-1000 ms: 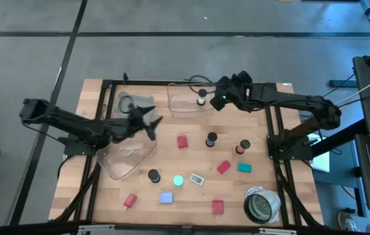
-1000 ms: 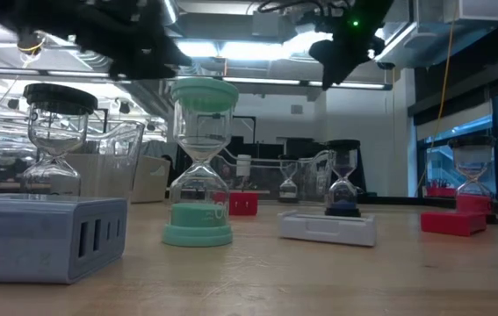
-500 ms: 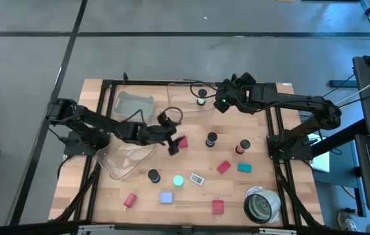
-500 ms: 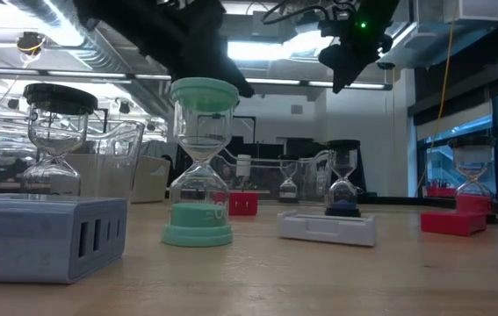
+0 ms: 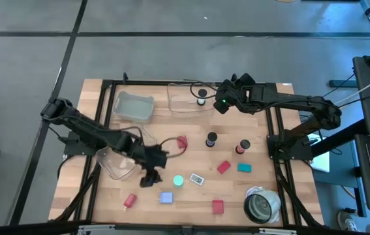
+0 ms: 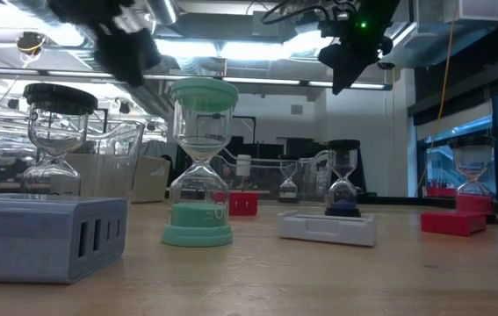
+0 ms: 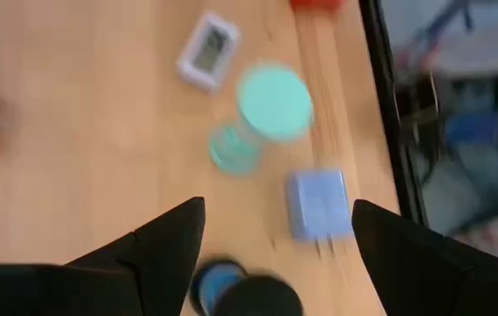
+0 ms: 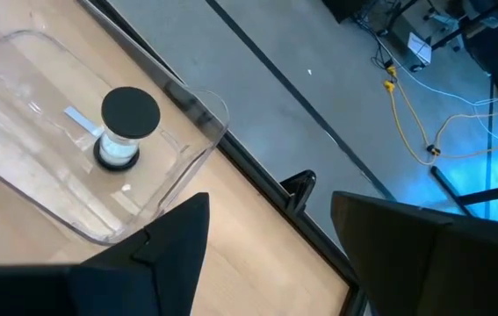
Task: Pick & Place Office items
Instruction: Put the left purple hourglass into the top transparent bin
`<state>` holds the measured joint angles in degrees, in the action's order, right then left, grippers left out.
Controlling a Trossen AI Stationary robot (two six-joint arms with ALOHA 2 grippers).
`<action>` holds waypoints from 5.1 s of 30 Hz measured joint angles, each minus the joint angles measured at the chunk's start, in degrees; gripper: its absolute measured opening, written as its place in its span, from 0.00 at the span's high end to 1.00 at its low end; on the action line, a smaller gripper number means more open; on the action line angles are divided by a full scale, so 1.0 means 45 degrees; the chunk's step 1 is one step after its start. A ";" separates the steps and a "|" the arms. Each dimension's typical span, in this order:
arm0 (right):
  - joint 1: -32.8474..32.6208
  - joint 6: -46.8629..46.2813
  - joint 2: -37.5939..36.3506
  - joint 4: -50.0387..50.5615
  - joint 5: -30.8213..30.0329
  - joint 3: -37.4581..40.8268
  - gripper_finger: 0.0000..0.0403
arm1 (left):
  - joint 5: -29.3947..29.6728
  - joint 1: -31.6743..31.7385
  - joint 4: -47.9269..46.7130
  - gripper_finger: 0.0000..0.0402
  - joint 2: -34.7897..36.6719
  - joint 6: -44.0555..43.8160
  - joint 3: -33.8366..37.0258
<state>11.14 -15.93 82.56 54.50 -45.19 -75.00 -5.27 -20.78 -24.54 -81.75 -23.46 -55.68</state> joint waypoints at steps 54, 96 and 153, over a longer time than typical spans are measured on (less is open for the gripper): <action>0.0000 0.0069 0.0005 -0.0412 0.0044 0.0000 0.40 | 0.1487 -0.1199 -0.1996 0.49 -0.1450 0.2730 0.0000; 0.0945 0.1405 0.0005 -0.0392 0.2384 0.0005 0.40 | 0.3863 1.0089 -0.1113 0.49 -0.2980 0.5458 -0.4789; 0.2103 0.1740 0.0005 -0.0441 0.2584 0.0005 0.40 | 0.4826 1.0734 -0.0698 0.40 -0.5558 0.6727 -0.5158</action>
<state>20.60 -8.10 82.59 52.51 -33.56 -74.98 16.45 27.52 -27.68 -106.76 6.81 -78.89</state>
